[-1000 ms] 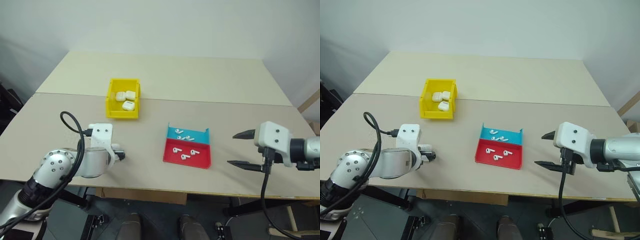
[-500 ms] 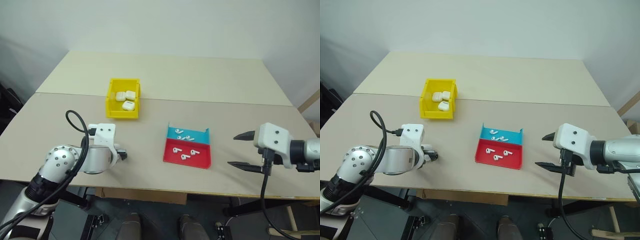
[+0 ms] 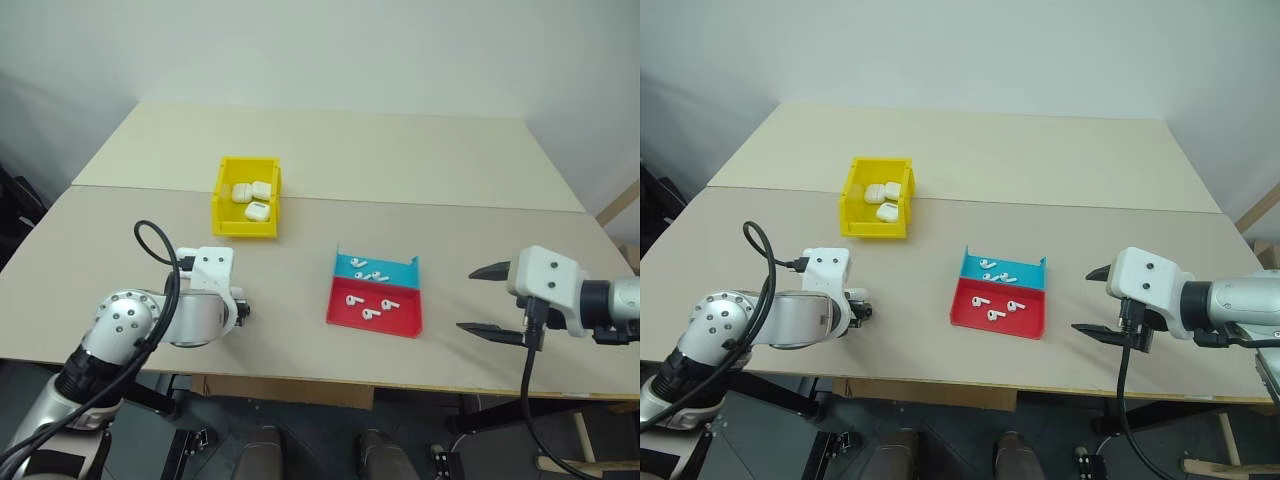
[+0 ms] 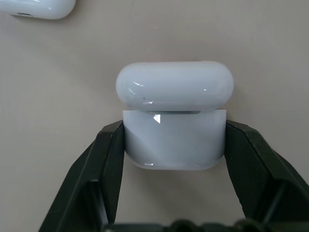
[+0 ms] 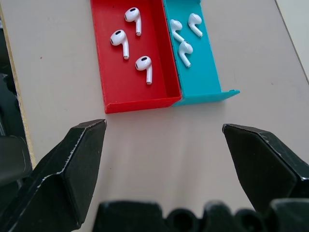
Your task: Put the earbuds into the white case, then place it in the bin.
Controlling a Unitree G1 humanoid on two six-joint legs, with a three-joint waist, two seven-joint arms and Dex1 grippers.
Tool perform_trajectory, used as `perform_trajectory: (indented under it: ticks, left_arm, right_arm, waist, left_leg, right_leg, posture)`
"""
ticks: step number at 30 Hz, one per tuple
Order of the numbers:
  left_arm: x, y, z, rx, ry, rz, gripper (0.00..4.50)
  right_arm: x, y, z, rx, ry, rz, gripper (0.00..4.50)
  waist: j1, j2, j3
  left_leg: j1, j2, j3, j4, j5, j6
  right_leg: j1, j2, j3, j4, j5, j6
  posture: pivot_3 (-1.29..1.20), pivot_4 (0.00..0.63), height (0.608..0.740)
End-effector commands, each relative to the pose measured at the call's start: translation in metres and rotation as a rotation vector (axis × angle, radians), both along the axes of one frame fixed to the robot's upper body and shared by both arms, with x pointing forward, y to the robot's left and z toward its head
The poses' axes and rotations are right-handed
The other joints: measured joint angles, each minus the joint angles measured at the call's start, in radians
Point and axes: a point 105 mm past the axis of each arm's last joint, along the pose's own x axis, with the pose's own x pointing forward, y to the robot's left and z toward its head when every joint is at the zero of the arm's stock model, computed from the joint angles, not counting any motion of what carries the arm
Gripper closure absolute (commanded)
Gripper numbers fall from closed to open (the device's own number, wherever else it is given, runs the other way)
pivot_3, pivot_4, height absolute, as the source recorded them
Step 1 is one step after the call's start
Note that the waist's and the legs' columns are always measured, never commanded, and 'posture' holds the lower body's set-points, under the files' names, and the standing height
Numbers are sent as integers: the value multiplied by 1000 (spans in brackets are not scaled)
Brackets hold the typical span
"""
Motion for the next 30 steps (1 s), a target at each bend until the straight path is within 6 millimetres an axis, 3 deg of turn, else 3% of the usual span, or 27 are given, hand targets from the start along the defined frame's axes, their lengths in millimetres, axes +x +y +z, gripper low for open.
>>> perform_trajectory:
  ticks: [1,3,6,8,11,15,18,20,24,27,30]
  left_arm:
    - [0,0,4,-1,-12,-8,1735]
    - [1,6,6,20,-15,-10,1735]
    - [4,45,27,164,-23,-16,1735]
    - [7,52,40,123,-46,-45,1735]
    - [8,42,71,59,-136,-179,1735]
    - [6,30,106,105,-305,-329,1735]
    - [11,24,118,44,-432,-394,1735]
    - [17,20,130,40,-641,-430,1735]
    - [18,7,129,33,-873,-584,1735]
    - [17,-4,128,-70,-1040,-686,1735]
    - [12,-19,113,-215,-1077,-852,1735]
  right_arm:
    - [0,-2,12,-17,-48,-13,0]
    - [0,-2,12,-17,-50,-14,0]
    - [3,-2,15,-10,-70,-19,0]
    - [5,-2,17,-4,-89,-20,0]
    - [9,-3,22,5,-116,-24,0]
    - [15,0,29,22,-160,-8,0]
    - [19,3,34,40,-187,4,0]
    - [22,5,36,41,-204,11,0]
    - [28,10,43,43,-253,32,0]
    - [30,14,49,38,-297,59,0]
    - [29,21,56,39,-330,106,0]
  waist:
    - [0,0,0]
    - [0,0,0]
    - [-8,-1,0]
    - [-14,0,0]
    - [-10,0,0]
    - [-7,0,0]
    - [-7,0,0]
    - [-8,0,0]
    - [-14,0,0]
    - [-14,1,0]
    - [-14,0,0]
  left_leg:
    - [0,0,0,0,0,0]
    - [0,0,0,0,0,0]
    - [0,0,0,0,0,0]
    - [0,2,0,-1,0,0]
    - [-1,1,0,-1,1,-1]
    - [-3,0,0,-1,1,-2]
    - [-3,0,0,-3,1,-2]
    - [-2,0,1,-5,2,-4]
    - [-1,0,2,-9,4,-7]
    - [-1,0,2,-9,5,-7]
    - [-2,1,2,-9,4,-7]
  right_leg:
    - [0,0,0,0,0,0]
    - [0,0,0,0,0,0]
    - [0,0,0,0,0,0]
    - [-2,2,0,0,0,-1]
    - [-2,1,-1,-1,0,0]
    - [-2,0,-2,-3,0,0]
    - [-3,0,-1,-3,0,0]
    - [-3,0,-1,-3,1,0]
    - [-3,1,0,-4,1,-1]
    - [-4,0,0,-5,1,-1]
    - [-4,0,0,-6,1,-1]
  posture:
    - [0,150,740]
    - [0,150,740]
    - [0,150,740]
    - [0,150,740]
    - [0,150,740]
    - [0,150,740]
    - [0,150,740]
    - [0,150,740]
    - [0,150,740]
    - [0,150,740]
    - [0,150,740]
